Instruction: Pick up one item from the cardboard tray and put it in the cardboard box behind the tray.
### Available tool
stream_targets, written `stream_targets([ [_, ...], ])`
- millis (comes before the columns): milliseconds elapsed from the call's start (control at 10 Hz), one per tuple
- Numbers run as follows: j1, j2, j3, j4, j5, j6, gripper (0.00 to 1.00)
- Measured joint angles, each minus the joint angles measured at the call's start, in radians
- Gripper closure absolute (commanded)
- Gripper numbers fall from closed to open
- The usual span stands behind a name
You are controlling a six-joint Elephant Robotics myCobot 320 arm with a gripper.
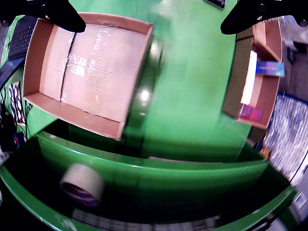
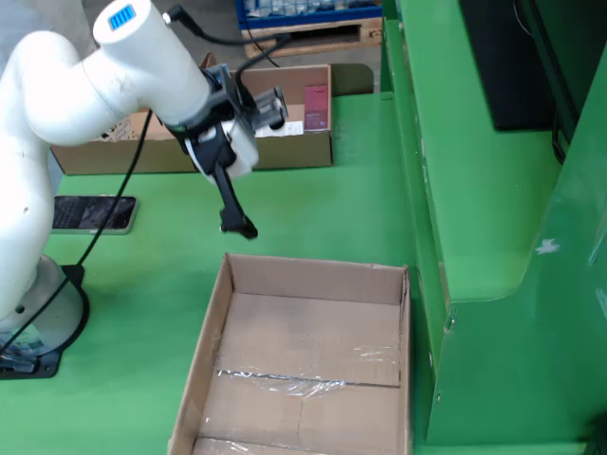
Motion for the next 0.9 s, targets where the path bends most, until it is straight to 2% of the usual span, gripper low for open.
stream_targets([
  [700,-0.327,-0.026,-0.037,0.328,0.020,0.000,0.00],
  [900,-0.339,-0.026,-0.037,0.338,0.025,0.000,0.00],
])
